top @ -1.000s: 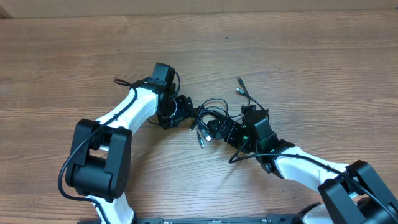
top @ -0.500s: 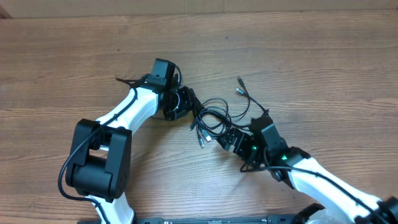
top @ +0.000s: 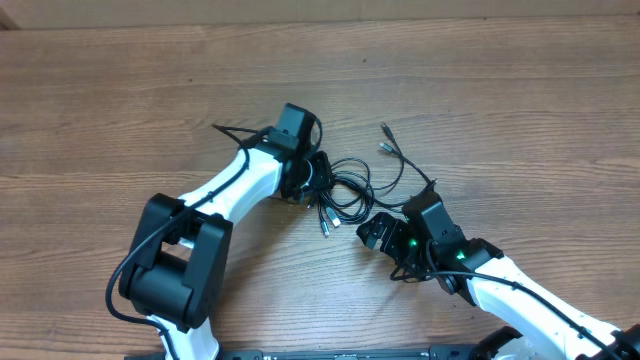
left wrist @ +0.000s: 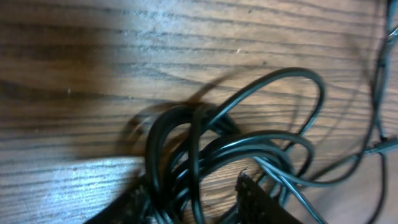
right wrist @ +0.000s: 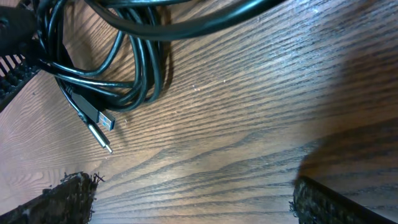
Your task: Untangle cables
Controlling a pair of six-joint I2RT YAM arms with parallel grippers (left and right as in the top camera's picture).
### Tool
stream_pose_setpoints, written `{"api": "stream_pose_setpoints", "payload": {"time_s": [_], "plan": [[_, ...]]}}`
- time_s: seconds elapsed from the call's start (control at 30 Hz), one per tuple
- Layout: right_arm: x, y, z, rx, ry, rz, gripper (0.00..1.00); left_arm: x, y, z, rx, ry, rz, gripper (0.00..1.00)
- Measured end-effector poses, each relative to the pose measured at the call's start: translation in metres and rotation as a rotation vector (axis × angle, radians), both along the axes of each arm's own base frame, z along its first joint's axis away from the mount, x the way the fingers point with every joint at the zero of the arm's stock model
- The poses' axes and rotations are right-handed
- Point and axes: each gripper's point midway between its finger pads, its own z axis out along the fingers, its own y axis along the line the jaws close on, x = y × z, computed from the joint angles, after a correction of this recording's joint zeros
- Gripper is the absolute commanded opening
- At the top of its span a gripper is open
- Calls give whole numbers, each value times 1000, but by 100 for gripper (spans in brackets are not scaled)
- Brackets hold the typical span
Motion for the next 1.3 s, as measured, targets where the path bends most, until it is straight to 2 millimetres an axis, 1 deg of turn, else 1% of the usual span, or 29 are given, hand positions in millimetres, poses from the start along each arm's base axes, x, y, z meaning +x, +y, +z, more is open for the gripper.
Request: {"api": "stream_pose_setpoints", "payload": {"time_s": [0.1,0.23,0.27,0.3,0.33,0.37,0.4,0.67,0.73,0.83,0.87,0.9,0.93,1.0,1.07,1.1,1.13,1.2,1.27,1.3], "plan": [[0,0,0,-3,0,-1,100,0,2,-3,42,-15,5,33],[1,-1,0,-6,-2,-3,100,2,6,-4,76,-27,15,27],[1,-1,-1,-8,-3,-5,100,2,7,-4,81,-30,18,24],[1,-2,-1,-9,-4,-6,100,3,8,-5,87,-32,20,19],[1,-2,-1,-11,-5,-7,100,3,8,-5,90,-33,26,14],[1,-2,-1,-13,-6,-9,100,4,9,-5,95,-34,29,6],[2,-2,-1,-14,-6,-9,100,4,10,-5,97,-32,39,4],[1,-2,-1,-14,-5,-9,100,6,11,-5,105,-42,30,4],[1,-2,-1,-8,-2,-5,100,6,12,-3,112,-46,7,4],[-1,0,0,1,3,3,100,9,15,6,127,-57,-40,4],[-1,1,0,4,4,5,99,9,17,10,132,-65,-58,4],[-2,3,1,13,4,19,95,10,18,17,134,-77,-73,4],[-2,6,3,24,-4,39,96,10,18,25,134,-93,-92,4],[-2,13,8,57,-27,86,96,12,18,47,128,-149,-128,4],[-5,19,12,84,-34,129,95,13,18,77,116,-226,-163,4],[-7,21,14,95,-35,146,94,12,18,89,111,-254,-173,4],[-9,22,18,106,-42,162,93,10,19,107,104,-299,-189,4],[-11,26,29,135,-74,200,92,5,21,135,96,-369,-217,4],[-13,30,45,168,-124,234,93,-2,24,157,94,-422,-245,4],[-14,31,56,189,-158,253,93,-5,26,164,96,-441,-258,4]]}}
